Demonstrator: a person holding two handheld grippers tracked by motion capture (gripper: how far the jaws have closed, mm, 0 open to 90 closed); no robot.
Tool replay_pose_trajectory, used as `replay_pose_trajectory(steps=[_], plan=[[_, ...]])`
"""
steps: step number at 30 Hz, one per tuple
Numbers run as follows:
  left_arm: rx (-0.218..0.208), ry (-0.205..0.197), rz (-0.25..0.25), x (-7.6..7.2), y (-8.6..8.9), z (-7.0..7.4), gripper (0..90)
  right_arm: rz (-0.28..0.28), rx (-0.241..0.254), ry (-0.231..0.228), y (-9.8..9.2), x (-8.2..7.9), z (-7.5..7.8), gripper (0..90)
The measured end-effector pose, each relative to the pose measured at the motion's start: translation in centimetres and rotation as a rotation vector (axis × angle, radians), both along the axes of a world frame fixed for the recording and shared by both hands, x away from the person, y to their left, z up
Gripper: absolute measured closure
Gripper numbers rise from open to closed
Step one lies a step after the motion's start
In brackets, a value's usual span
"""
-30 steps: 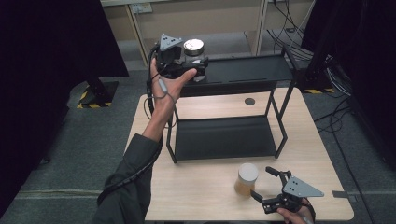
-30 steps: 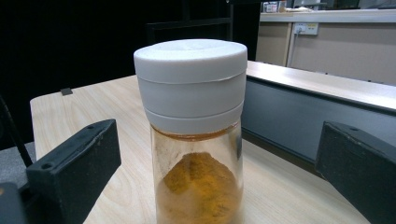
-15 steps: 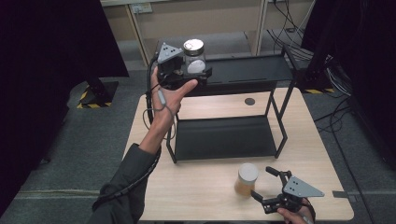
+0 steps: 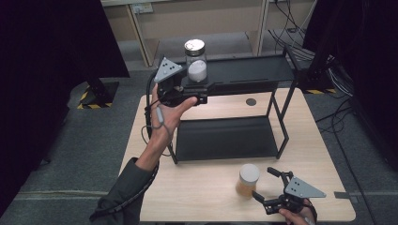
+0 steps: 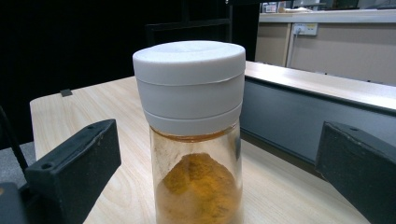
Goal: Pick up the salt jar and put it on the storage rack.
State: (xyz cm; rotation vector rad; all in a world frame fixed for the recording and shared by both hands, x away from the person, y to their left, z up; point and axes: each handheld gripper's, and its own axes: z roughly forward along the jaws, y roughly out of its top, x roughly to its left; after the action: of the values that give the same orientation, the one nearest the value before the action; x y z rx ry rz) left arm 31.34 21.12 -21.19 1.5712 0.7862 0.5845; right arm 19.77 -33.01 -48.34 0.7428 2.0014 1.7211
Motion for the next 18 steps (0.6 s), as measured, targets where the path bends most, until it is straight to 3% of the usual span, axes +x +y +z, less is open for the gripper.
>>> replay_pose_trajectory(steps=[5,14,18], plan=[[-0.007,-0.003,-0.057,-1.1,0.2,-1.7,0.3,0.0,0.001,-0.001,0.0,0.0,0.0,0.3],[-0.014,-0.015,-0.105,-2.5,0.4,-4.1,0.3,0.0,0.0,-0.001,0.0,0.0,0.0,0.3],[-0.04,-0.004,-0.125,-2.9,0.8,-5.6,0.4,0.0,0.0,-0.001,0.0,0.0,0.0,0.3]])
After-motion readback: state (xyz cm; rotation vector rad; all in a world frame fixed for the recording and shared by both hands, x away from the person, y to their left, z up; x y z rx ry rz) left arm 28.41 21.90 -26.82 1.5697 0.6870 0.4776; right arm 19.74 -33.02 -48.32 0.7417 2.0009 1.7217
